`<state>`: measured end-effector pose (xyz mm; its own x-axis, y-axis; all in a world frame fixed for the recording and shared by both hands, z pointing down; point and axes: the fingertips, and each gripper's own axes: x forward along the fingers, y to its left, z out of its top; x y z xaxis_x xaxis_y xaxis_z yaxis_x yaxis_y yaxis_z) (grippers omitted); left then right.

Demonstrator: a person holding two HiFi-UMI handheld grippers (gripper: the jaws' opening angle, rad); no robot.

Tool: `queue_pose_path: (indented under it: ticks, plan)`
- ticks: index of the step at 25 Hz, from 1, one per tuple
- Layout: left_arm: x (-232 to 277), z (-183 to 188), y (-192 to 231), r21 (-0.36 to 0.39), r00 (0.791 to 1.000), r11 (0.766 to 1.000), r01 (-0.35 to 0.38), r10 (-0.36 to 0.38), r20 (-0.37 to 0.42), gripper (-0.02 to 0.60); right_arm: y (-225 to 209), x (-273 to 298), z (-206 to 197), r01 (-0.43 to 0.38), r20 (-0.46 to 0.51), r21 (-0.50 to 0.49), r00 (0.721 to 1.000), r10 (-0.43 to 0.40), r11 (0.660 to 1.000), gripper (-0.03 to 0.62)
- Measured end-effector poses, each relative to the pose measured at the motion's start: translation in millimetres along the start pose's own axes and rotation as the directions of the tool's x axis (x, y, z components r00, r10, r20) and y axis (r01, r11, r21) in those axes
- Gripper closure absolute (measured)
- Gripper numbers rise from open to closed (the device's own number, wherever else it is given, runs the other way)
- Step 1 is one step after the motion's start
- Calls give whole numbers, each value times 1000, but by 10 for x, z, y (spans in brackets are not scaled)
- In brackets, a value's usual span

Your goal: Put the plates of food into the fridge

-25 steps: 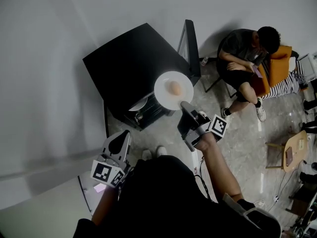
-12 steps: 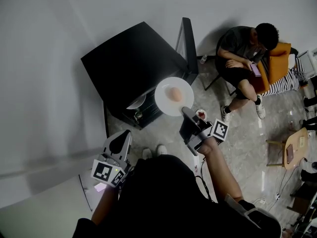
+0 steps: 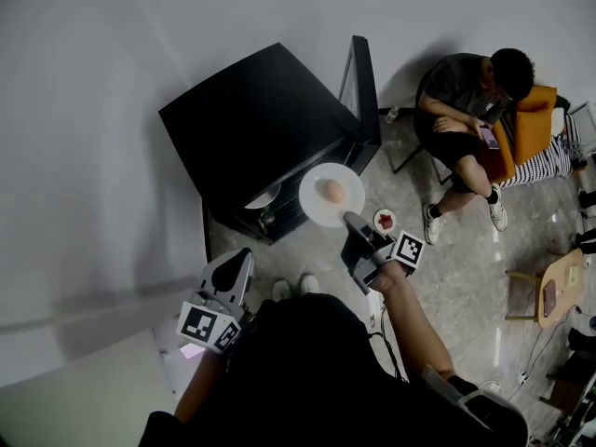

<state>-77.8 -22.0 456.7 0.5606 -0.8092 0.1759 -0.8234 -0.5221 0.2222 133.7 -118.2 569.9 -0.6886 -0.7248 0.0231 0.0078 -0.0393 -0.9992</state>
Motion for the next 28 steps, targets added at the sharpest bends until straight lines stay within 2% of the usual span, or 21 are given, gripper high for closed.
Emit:
queue_pose_path:
  ticks: [15, 28]
  plan:
    - [48, -128, 124, -15, 999, 999, -28, 27, -35, 557, -635, 434, 253, 96, 35, 12, 995, -96, 995, 549]
    - [56, -151, 161, -12, 998, 999, -49, 48, -41, 557, -882, 878, 367, 111, 38, 5, 993, -112, 994, 549]
